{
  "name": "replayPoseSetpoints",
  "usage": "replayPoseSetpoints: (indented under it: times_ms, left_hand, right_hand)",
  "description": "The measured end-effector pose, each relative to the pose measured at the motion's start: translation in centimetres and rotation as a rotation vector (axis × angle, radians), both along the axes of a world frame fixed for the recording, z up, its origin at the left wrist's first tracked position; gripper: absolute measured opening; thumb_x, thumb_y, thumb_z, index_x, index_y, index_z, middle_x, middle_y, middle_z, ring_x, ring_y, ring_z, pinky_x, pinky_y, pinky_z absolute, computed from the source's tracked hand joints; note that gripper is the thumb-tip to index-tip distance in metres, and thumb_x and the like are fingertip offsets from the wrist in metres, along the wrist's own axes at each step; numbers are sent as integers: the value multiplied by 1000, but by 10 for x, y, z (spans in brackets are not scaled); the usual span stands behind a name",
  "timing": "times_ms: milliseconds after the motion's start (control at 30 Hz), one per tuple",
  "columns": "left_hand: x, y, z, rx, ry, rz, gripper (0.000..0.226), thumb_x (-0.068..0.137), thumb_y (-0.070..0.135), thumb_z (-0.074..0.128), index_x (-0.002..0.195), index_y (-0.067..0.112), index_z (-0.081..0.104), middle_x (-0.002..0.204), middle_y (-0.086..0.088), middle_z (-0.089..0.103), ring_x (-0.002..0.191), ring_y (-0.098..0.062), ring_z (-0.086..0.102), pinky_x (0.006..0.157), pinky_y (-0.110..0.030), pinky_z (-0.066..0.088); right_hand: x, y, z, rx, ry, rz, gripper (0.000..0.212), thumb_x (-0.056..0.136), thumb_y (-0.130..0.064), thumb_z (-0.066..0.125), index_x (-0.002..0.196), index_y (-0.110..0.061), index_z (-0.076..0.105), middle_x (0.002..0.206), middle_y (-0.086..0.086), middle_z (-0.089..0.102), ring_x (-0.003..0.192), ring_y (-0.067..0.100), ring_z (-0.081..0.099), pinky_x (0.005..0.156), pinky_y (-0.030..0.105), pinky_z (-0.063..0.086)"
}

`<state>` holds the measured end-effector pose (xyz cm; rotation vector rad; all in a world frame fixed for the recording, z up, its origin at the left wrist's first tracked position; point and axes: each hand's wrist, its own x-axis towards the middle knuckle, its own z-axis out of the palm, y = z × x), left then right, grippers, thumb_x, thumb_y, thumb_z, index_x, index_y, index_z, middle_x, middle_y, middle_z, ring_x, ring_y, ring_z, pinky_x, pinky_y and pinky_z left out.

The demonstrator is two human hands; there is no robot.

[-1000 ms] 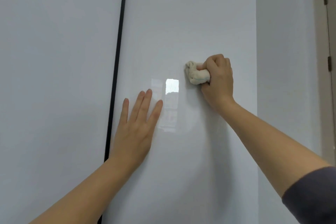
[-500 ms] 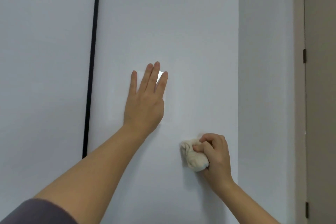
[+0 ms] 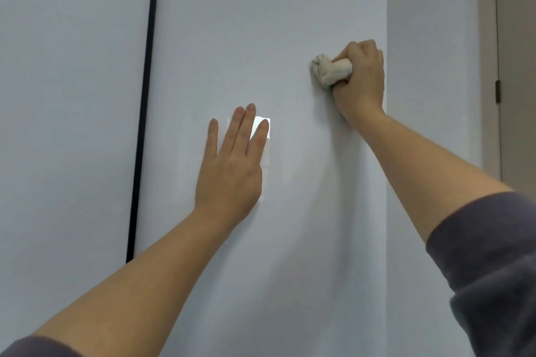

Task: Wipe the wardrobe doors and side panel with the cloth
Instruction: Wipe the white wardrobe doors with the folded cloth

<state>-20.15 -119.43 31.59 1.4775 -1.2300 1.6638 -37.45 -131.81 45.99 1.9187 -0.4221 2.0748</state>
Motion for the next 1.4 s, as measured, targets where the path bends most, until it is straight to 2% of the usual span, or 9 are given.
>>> replayPoseSetpoints:
  times_ms: [233, 333, 500, 700, 733, 900, 1067, 1200, 1400]
  left_hand:
    - [0, 0, 0, -6, -11, 16, 64, 85, 3, 33, 149, 7, 30, 159, -16, 20, 148, -30, 16, 118, -55, 11]
    - [1, 0, 0, -11, -12, 17, 64, 85, 3, 33, 149, 6, 31, 159, -16, 19, 148, -30, 16, 118, -55, 11]
    - [0, 0, 0, -1, 7, 3, 65, 85, 0, 40, 149, 7, 28, 159, -16, 17, 148, -29, 14, 118, -56, 10]
    - [-3, 2, 0, 11, 23, 4, 64, 86, -1, 40, 149, 6, 29, 159, -16, 18, 148, -29, 14, 119, -55, 9]
    - [-3, 2, 0, 12, 24, 7, 63, 86, 1, 37, 149, 6, 29, 159, -16, 18, 148, -29, 14, 119, -55, 9]
    - [-3, 1, 0, 7, 20, 6, 63, 86, 3, 36, 148, 6, 31, 159, -16, 19, 148, -30, 16, 117, -57, 12]
    - [-3, 0, -1, 8, 22, 17, 64, 85, 3, 35, 148, 6, 31, 159, -17, 19, 148, -31, 16, 117, -57, 12]
    - [-2, -2, -2, -2, 19, 17, 65, 83, 2, 37, 149, 6, 31, 159, -16, 20, 147, -31, 17, 117, -56, 11]
    - [-2, -3, 1, 5, 11, 13, 67, 82, 3, 39, 148, 6, 32, 158, -16, 21, 147, -31, 18, 116, -57, 14]
  right_hand:
    - [-8, -9, -17, -54, 7, 4, 16, 70, -8, 44, 83, -10, 54, 101, 8, 51, 90, 24, 43, 78, 48, 43]
    - [-15, -16, -73, -97, 33, 25, 12, 70, -5, 51, 80, -13, 54, 94, 1, 46, 87, 25, 44, 71, 49, 42]
    - [-28, -21, -197, -83, 79, 114, 11, 76, -22, 58, 85, -20, 53, 94, -2, 47, 87, 19, 43, 68, 44, 41]
    - [-39, -27, -270, 41, 214, 13, 73, 46, 15, 81, 92, -33, 52, 97, -4, 45, 91, 27, 48, 72, 51, 47]
    - [-39, -26, -267, 42, 202, 19, 71, 46, 14, 82, 91, -32, 51, 97, -3, 46, 91, 26, 48, 72, 51, 47]
    - [-35, -22, -200, -56, 33, 82, 10, 74, -22, 57, 82, -19, 52, 92, 3, 49, 85, 23, 45, 67, 42, 42]
    - [-29, -26, -64, 3, -53, 18, 17, 70, -18, 44, 80, -10, 56, 96, 13, 53, 91, 31, 49, 73, 43, 40]
    - [-23, -21, 28, 62, -58, -40, 19, 73, -6, 46, 86, -19, 51, 107, 7, 52, 102, 29, 46, 78, 38, 37]
    - [-16, -20, 82, 73, -120, -108, 21, 78, -7, 44, 89, -24, 45, 113, 5, 52, 106, 26, 45, 77, 32, 33]
